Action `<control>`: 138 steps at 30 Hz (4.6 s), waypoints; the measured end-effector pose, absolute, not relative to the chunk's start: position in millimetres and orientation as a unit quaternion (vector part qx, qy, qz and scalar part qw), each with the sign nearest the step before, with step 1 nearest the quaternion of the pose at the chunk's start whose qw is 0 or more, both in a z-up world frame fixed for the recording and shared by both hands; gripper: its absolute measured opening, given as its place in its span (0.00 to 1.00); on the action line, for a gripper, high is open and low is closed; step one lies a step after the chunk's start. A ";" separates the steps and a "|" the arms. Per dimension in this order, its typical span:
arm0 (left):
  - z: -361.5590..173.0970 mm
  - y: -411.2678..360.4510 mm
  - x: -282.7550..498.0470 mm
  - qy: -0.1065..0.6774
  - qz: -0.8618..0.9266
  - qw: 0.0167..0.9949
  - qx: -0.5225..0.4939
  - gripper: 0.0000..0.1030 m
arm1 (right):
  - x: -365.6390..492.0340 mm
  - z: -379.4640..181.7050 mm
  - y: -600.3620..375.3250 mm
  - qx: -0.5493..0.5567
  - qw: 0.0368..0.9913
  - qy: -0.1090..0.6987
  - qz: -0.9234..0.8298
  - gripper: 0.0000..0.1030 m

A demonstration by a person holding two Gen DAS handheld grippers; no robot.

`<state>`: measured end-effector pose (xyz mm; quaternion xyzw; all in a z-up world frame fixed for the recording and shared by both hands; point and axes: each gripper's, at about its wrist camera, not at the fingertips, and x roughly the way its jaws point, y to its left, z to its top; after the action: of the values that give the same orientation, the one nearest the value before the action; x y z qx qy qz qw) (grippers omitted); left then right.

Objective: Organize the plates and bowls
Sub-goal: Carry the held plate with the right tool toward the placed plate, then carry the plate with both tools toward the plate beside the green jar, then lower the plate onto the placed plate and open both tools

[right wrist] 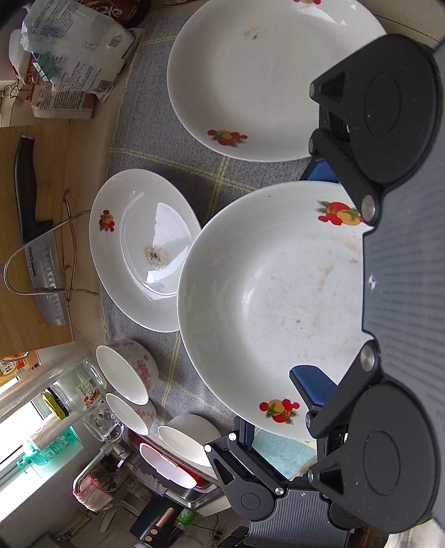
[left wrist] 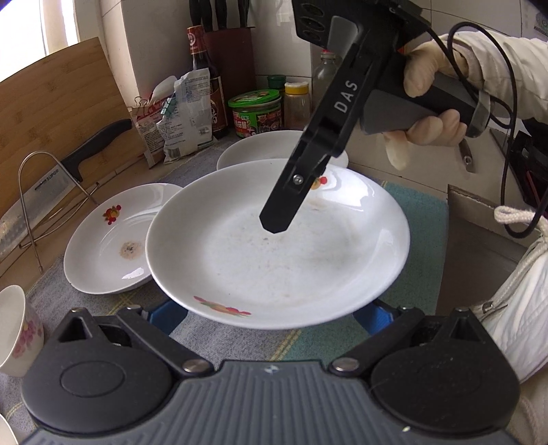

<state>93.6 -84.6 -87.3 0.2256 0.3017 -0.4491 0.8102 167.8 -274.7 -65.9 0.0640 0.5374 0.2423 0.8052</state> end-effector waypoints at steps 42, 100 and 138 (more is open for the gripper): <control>-102.7 -205.3 144.5 0.313 -0.475 0.784 0.249 0.98 | 198.3 -76.0 -397.3 0.097 0.832 0.512 0.191 1.00; -113.8 -232.3 173.8 0.332 -0.475 0.767 0.274 0.97 | 194.4 -91.7 -435.7 0.136 0.829 0.518 0.160 1.00; -108.3 -229.0 177.4 0.357 -0.471 0.778 0.212 0.98 | 184.1 -78.5 -419.3 0.087 0.837 0.530 0.106 1.00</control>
<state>177.4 -229.0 -108.3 0.2120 0.3570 -0.4708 0.7784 184.1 -419.3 -78.5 0.0871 0.5303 0.1058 0.8367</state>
